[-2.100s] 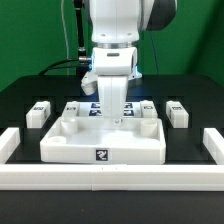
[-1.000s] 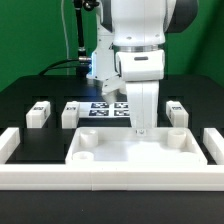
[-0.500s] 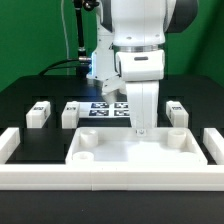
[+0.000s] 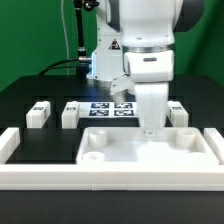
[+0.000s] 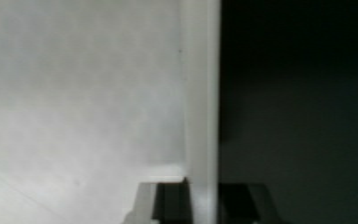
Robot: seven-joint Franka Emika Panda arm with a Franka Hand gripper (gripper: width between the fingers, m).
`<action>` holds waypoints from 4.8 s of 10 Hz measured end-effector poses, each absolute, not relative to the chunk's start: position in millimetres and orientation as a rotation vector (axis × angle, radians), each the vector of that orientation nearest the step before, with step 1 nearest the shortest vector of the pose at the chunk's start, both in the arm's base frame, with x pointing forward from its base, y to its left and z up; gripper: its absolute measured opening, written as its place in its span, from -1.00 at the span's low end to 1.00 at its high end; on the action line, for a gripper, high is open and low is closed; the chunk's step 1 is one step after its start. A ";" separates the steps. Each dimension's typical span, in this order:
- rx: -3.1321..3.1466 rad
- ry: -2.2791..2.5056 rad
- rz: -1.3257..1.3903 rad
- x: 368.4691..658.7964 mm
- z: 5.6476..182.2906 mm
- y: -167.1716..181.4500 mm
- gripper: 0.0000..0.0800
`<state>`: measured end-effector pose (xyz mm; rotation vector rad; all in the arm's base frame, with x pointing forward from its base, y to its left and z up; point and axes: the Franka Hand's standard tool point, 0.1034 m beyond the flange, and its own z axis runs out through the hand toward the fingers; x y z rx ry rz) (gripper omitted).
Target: Assemble desk
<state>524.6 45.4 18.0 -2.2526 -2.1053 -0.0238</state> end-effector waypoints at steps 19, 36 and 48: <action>-2.200 -2.104 0.068 523.8 16.1 49.0 0.62; -3.106 -0.240 0.173 515.1 75.8 103.2 0.62; -2.768 -0.035 1.376 467.5 47.8 109.4 0.62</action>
Offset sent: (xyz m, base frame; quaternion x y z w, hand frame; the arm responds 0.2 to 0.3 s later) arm 0.0276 0.0185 0.0080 -0.0107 0.0320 -0.0796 0.9963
